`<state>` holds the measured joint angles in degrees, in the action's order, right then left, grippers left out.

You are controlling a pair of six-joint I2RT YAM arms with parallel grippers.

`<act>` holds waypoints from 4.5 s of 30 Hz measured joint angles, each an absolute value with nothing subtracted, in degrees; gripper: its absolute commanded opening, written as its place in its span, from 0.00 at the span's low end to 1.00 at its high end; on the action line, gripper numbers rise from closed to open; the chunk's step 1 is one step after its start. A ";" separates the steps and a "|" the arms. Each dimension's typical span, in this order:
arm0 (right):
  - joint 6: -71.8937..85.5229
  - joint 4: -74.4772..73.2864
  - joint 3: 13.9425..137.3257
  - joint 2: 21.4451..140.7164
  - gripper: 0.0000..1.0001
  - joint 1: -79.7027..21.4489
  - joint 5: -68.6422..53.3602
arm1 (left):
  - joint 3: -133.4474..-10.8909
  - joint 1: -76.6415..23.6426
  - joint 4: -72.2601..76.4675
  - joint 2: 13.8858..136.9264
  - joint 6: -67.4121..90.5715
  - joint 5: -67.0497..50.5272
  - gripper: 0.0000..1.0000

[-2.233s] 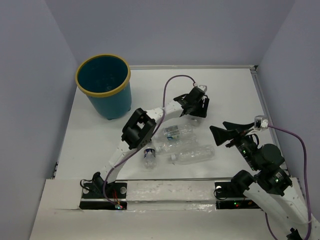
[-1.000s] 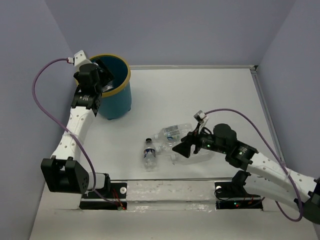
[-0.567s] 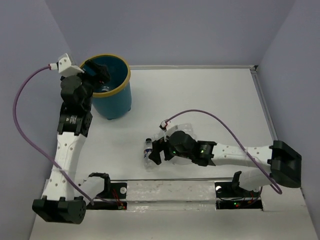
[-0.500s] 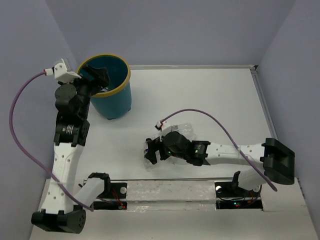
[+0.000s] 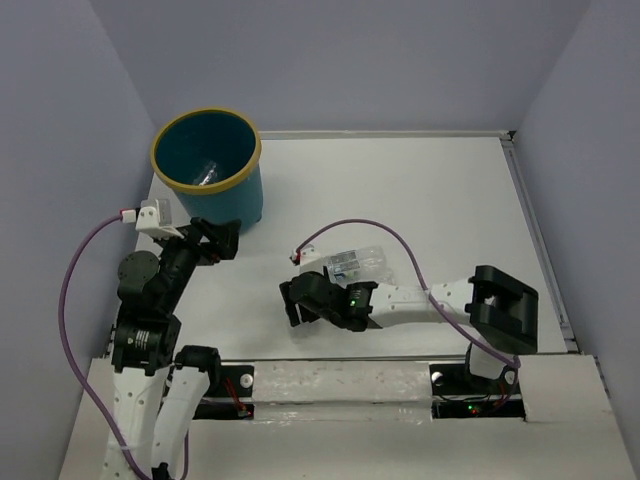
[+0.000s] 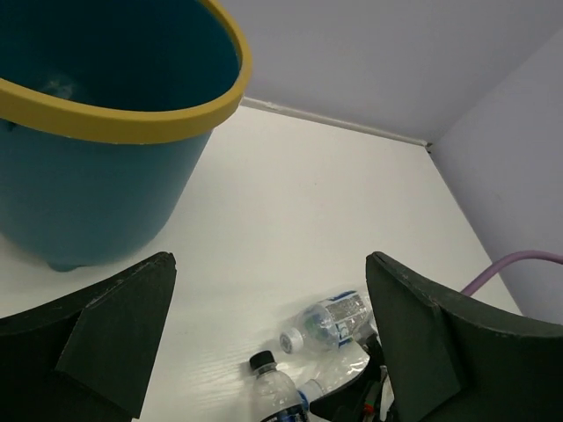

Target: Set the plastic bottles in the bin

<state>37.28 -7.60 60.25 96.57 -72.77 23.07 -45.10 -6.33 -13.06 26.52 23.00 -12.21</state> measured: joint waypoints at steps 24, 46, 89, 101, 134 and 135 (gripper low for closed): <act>38.50 -20.64 80.84 117.30 0.43 -75.83 30.24 | -38.48 -13.34 -17.37 14.68 23.07 -7.92 0.99; 0.25 3.88 119.61 113.56 0.38 -60.51 25.47 | -38.02 -15.44 -18.76 13.54 28.29 9.26 0.99; 26.89 3.99 34.76 42.50 0.35 -51.07 18.28 | -48.64 -56.90 -7.01 61.80 20.82 9.17 0.99; 36.58 -20.62 29.19 19.46 0.64 -51.00 24.93 | -60.14 -58.76 -4.86 91.37 -1.02 12.51 0.99; 38.41 -26.55 26.50 19.03 0.86 -51.00 19.09 | -75.53 -47.86 -8.99 110.39 -11.77 4.97 0.43; 38.39 -26.55 26.50 19.92 0.86 -51.00 18.59 | -75.53 -47.68 -8.95 110.26 -11.68 5.13 0.42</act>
<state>38.39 -26.55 26.50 19.92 -51.00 18.59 -75.53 -47.68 -8.95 110.26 -11.68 5.13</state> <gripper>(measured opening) 0.858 0.680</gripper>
